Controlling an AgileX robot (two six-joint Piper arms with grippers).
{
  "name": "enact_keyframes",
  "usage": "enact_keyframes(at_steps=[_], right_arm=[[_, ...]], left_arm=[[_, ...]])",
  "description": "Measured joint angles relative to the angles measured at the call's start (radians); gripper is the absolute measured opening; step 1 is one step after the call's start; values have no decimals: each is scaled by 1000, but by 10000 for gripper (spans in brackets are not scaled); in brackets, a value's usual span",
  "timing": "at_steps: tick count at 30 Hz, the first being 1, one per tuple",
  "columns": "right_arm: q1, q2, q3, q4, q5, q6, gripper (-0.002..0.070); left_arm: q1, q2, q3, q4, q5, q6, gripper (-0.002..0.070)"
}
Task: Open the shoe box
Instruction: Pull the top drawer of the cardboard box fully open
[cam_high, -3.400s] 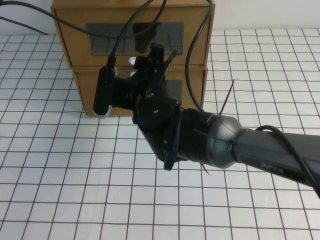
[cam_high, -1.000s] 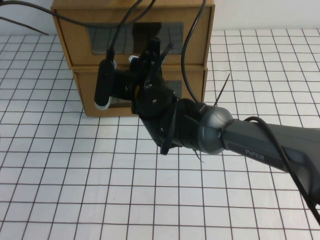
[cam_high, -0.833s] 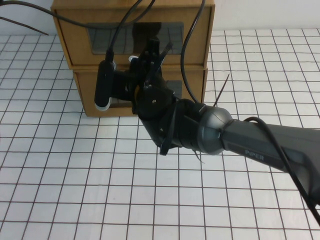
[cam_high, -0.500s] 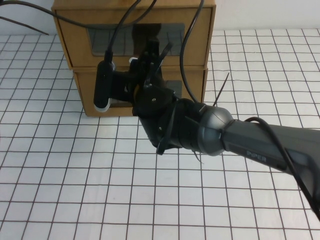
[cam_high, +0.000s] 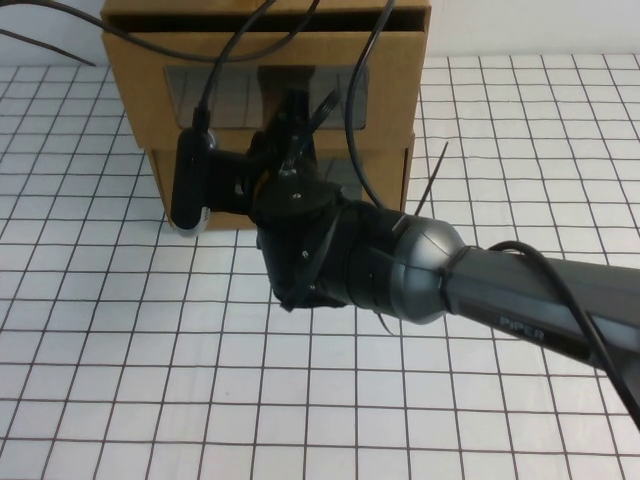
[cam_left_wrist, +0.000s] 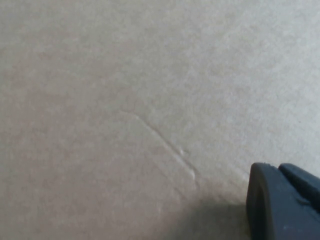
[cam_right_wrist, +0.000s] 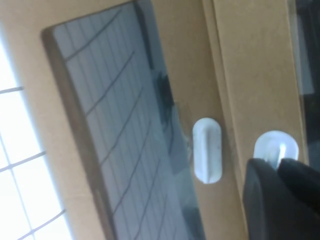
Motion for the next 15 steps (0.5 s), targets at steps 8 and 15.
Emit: enact_keyframes(at_steps=[8, 15], right_arm=[[26, -47, 4, 151, 20, -109, 8], [42, -70, 6, 270, 51, -225, 7]], left_arm=[[0, 0, 0, 2, 0, 0, -2], [0, 0, 0, 2, 0, 0, -2]])
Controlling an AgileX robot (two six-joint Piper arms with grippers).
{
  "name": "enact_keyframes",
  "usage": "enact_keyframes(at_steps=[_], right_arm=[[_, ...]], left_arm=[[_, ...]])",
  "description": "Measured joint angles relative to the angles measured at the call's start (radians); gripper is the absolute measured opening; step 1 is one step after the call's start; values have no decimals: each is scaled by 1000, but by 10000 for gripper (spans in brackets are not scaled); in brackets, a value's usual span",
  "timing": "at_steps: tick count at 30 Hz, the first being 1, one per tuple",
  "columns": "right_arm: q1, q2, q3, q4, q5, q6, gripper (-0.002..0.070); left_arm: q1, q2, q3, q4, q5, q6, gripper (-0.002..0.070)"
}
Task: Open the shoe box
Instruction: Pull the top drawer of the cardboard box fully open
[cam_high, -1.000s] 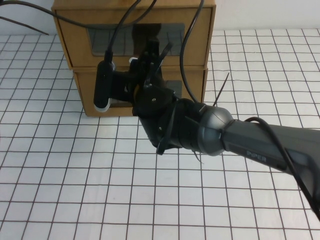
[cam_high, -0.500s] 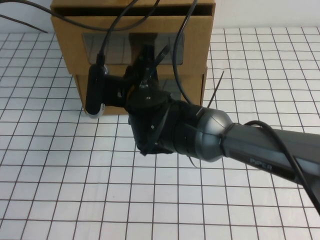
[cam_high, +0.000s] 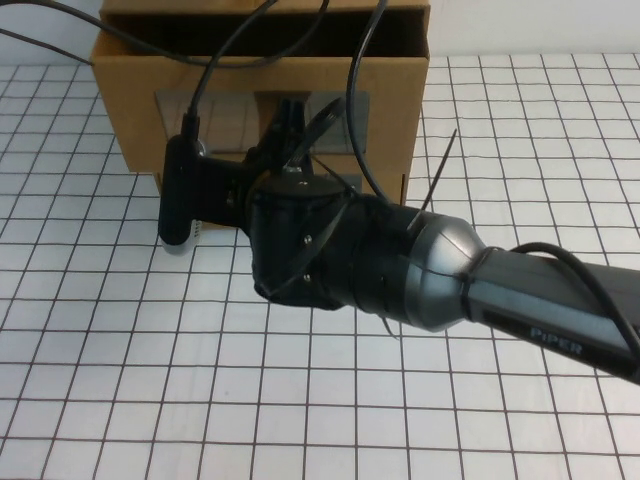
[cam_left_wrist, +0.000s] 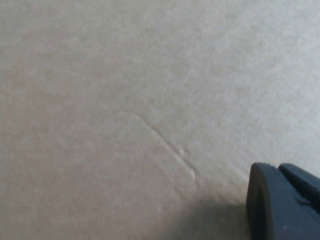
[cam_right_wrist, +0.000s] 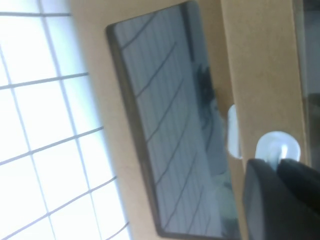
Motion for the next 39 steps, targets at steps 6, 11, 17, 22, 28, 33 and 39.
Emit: enact_keyframes(at_steps=[6, 11, 17, 22, 28, 33, 39], right_arm=[[18, -2, 0, 61, 44, -64, 8], [51, -8, 0, 108, 83, -104, 8], [87, -65, 52, 183, 96, -137, 8], [126, -149, 136, 224, 96, -135, 8], [201, -240, 237, 253, 105, -112, 6], [242, -270, 275, 299, 120, -104, -8], [243, -272, 275, 304, 130, -86, 7]], left_arm=[[0, 0, 0, -2, 0, 0, -2], [0, 0, 0, -2, 0, 0, -2], [0, 0, 0, -2, 0, 0, -2], [0, 0, 0, -4, 0, 0, -2], [0, 0, 0, -6, 0, 0, -2], [0, 0, 0, -6, 0, 0, -2], [0, 0, 0, -8, 0, 0, -2]])
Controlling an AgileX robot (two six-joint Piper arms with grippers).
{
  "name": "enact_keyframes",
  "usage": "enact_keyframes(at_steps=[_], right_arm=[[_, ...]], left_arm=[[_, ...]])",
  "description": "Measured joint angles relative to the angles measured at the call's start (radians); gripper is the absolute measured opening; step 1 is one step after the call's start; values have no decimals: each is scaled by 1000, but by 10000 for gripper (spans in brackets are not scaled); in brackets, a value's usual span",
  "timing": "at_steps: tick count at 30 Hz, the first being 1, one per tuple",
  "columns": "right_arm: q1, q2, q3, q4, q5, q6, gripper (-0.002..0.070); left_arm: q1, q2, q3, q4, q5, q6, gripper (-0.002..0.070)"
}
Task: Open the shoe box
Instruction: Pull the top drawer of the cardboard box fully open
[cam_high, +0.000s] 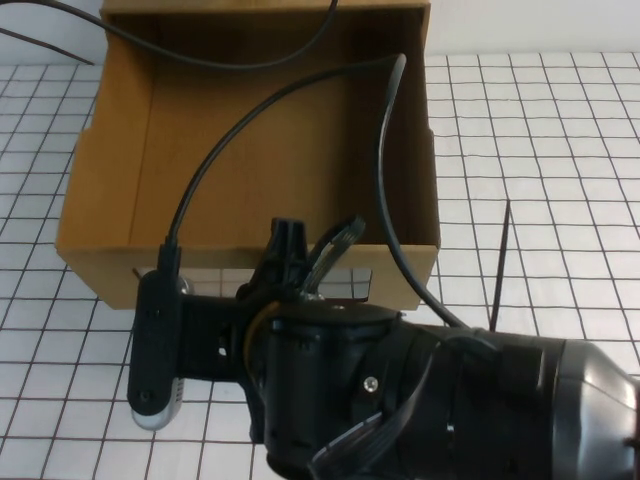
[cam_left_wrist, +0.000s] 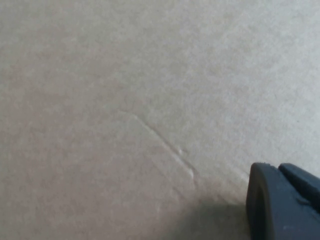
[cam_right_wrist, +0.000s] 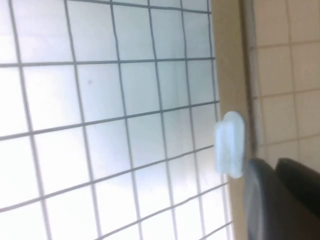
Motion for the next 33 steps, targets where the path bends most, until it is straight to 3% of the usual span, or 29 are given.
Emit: enact_keyframes(at_steps=[7, 13, 19, 26, 33], right_arm=[[0, -34, 2, 169, 57, -22, 122], [2, -179, 2, 300, 84, -35, 70], [-19, -337, 0, 249, 148, 51, 2], [-282, -419, 0, 228, 206, 124, -10], [-658, -466, 4, 408, 186, 57, -13]], left_arm=[[0, -18, 0, 0, 15, 0, -2], [0, -121, 2, -9, 37, 0, -2], [0, -230, 2, 32, 41, -10, -2], [0, -402, 118, 90, 43, -34, -2], [0, -674, 534, 194, -32, -23, -2]])
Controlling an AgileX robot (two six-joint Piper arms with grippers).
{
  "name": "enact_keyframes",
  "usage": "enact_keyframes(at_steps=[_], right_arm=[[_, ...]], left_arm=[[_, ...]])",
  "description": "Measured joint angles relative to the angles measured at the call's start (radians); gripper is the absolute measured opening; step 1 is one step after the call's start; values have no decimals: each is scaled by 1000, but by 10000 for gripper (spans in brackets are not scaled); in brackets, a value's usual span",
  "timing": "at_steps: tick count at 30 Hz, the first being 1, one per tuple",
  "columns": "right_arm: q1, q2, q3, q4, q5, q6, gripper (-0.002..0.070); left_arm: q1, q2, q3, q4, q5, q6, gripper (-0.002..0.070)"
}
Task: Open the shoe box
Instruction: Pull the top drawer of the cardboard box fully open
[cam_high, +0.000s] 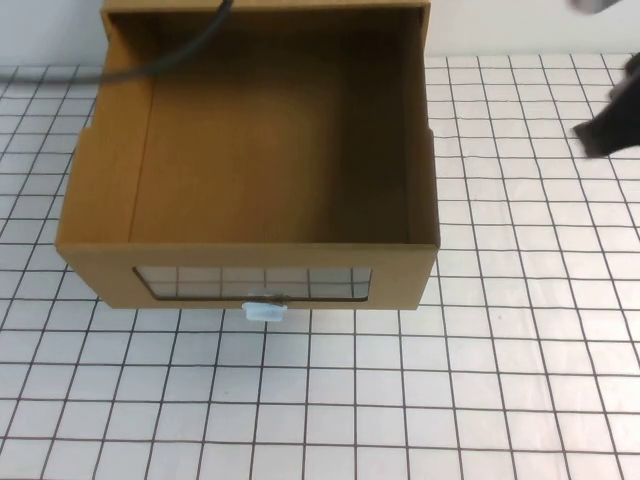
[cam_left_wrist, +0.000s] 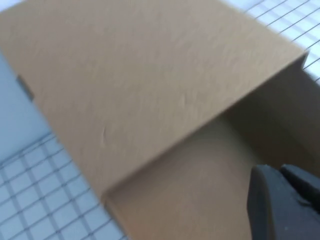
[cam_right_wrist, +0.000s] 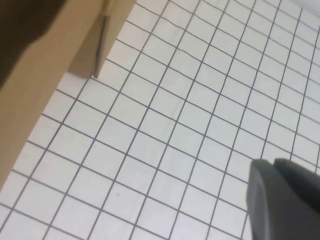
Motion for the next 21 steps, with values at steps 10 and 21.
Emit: enact_keyframes(at_steps=[10, 21], right_arm=[[-343, -194, 329, 365, -306, -143, -13], [-352, -599, 907, 501, -887, -151, -13]], left_arm=[[0, -558, 850, 29, -559, 26, -5], [0, -1202, 1586, 21, -940, 24, -5]])
